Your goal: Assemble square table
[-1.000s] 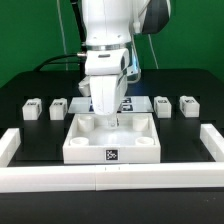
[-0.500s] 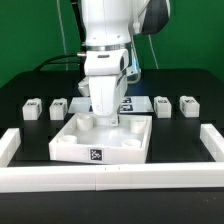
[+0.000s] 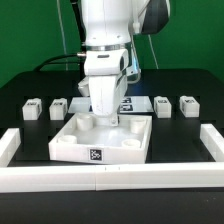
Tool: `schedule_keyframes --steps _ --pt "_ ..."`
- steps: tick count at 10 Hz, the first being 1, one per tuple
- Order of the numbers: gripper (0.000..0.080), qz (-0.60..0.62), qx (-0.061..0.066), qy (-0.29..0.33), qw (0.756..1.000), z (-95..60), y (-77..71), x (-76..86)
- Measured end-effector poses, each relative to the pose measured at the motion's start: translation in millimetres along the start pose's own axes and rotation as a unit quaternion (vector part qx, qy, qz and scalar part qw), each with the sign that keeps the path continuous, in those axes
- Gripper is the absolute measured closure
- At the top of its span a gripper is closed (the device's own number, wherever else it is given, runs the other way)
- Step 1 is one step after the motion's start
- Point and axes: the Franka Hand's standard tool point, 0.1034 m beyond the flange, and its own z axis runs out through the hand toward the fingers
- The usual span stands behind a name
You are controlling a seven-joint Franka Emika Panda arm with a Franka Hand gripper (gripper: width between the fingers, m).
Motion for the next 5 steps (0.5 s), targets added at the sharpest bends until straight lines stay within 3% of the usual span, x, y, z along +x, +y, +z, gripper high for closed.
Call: schedule_keyframes --steps 2,4,5 --pt "0.0745 -0.071 0.007 0.000 0.997 2.5 13.0 38.3" --pt "0.0745 -0.084 -0.001 0.003 0.996 5.3 29.2 85.8" --pt "0.0745 -0.079 -0.004 0.001 0.997 5.6 34.0 88.3"
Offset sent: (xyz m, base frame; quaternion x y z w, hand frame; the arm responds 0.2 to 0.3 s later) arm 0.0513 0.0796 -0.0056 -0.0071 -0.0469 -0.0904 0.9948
